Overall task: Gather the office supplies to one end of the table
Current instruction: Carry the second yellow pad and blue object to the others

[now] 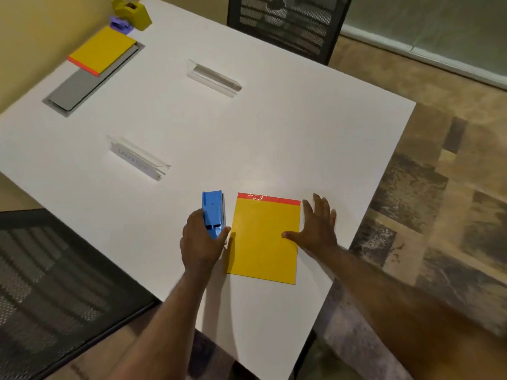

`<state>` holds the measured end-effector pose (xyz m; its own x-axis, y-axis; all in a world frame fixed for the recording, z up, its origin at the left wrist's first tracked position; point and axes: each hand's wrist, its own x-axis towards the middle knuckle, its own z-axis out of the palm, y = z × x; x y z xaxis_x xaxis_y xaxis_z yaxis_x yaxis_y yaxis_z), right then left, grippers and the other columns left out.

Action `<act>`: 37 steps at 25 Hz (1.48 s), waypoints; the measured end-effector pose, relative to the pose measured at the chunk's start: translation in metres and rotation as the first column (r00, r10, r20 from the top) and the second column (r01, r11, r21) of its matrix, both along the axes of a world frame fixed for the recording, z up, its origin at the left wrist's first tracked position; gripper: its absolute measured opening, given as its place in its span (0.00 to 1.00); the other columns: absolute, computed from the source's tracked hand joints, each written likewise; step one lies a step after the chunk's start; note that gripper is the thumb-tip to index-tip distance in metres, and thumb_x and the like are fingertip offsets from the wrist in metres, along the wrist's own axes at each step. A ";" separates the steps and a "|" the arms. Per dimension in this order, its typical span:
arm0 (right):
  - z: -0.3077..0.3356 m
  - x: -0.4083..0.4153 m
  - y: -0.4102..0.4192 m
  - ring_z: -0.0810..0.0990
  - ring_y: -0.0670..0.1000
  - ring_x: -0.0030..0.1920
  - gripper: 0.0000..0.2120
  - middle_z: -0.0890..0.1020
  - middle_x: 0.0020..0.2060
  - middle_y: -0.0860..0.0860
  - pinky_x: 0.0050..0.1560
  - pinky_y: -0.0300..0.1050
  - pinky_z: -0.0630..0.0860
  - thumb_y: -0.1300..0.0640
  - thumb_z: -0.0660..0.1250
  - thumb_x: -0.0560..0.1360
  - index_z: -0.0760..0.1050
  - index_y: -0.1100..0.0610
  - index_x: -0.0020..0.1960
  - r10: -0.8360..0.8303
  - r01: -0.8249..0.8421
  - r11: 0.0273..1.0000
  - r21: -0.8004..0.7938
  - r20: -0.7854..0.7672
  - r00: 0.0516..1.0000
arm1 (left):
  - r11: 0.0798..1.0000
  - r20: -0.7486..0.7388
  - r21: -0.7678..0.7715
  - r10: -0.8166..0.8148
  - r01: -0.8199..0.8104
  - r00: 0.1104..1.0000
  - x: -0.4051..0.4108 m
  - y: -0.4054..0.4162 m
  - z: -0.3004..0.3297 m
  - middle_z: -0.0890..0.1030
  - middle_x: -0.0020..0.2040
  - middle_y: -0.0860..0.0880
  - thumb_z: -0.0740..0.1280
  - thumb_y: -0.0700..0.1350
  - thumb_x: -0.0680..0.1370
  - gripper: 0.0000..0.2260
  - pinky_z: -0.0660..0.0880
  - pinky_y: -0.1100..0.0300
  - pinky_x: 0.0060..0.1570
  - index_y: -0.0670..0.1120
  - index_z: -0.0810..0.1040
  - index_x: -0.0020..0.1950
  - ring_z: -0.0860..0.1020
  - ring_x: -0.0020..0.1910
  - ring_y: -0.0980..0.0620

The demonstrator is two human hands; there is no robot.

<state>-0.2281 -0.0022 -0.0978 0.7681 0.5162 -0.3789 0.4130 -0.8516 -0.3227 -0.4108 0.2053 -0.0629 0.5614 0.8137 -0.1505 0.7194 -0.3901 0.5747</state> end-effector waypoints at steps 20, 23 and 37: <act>0.022 0.013 0.038 0.73 0.57 0.58 0.53 0.75 0.57 0.55 0.57 0.56 0.71 0.30 0.78 0.49 0.62 0.55 0.63 0.021 0.003 0.981 -0.193 0.126 0.992 | 0.992 -0.020 -0.128 -0.008 0.005 1.000 0.023 0.026 -0.014 0.72 0.56 0.45 0.74 0.51 0.72 0.28 0.70 0.59 0.43 0.42 0.66 0.66 0.73 0.53 0.50; 0.021 -0.004 0.030 0.77 0.58 0.54 0.48 0.78 0.54 0.55 0.54 0.54 0.71 0.42 0.83 0.52 0.62 0.55 0.63 -0.146 0.145 0.989 0.042 0.033 0.989 | 0.992 0.016 -0.119 -0.028 0.030 0.999 0.017 0.027 -0.006 0.71 0.53 0.48 0.74 0.49 0.72 0.27 0.69 0.62 0.41 0.43 0.67 0.65 0.70 0.50 0.54; 0.064 -0.053 -0.008 0.81 0.56 0.54 0.14 0.80 0.59 0.56 0.50 0.58 0.81 0.61 0.62 0.79 0.69 0.53 0.64 -0.253 0.619 0.624 0.477 -0.626 0.737 | 0.992 0.170 -0.005 -0.125 0.127 0.977 -0.048 0.004 0.040 0.71 0.51 0.52 0.74 0.50 0.72 0.30 0.73 0.62 0.40 0.49 0.65 0.70 0.73 0.49 0.54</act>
<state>-0.2806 -0.0102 -0.0337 0.7835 0.4078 -0.4689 -0.3101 -0.3973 -0.8637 -0.4589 0.2095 -0.0228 0.6778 0.7330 -0.0566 0.5567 -0.4614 0.6908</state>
